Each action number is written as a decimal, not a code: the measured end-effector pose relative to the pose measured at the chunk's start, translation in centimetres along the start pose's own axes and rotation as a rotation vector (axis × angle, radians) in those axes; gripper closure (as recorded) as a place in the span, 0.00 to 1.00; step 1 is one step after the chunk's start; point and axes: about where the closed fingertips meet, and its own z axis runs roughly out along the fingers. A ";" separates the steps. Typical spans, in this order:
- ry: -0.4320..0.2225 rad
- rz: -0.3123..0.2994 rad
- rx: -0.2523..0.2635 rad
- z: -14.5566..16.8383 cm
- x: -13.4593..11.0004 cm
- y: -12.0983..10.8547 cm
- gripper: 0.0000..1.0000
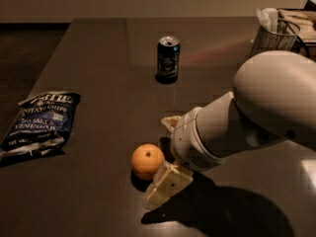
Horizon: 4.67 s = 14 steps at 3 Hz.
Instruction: Move orange near pepsi can
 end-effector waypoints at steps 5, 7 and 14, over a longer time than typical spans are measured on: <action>0.042 0.044 0.105 -3.7 -3.3 -8.2 1.00; 0.082 0.135 0.251 -6.9 -3.2 -18.5 1.00; 0.098 0.322 0.243 -1.4 2.8 -25.2 0.59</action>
Offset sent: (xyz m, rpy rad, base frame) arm -0.0089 0.0230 0.0006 -0.0013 0.0319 0.0203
